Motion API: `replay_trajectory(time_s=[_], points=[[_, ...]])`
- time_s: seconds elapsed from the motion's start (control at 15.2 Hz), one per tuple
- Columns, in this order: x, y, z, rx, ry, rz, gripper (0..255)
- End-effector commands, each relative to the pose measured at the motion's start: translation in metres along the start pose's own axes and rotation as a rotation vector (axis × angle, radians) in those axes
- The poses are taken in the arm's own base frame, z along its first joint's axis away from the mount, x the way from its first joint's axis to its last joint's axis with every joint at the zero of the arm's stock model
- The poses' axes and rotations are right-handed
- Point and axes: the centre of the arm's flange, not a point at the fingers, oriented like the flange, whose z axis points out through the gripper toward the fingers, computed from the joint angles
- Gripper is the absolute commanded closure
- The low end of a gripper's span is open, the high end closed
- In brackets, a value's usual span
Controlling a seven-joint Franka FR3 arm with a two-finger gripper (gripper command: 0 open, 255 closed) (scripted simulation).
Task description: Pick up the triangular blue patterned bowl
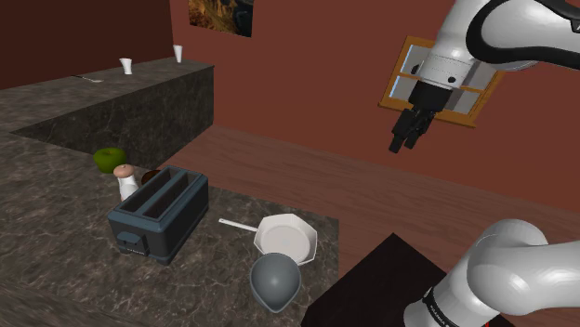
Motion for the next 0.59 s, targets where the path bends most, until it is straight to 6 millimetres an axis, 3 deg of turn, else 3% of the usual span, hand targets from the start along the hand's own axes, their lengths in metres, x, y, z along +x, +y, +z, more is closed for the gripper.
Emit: replay_trajectory(time_s=[0.0, 0.53], points=[[0.0, 0.0, 0.0, 0.0, 0.0, 0.0, 0], [0.013, -0.029, 0.1, 0.011, 0.008, 0.015, 0]])
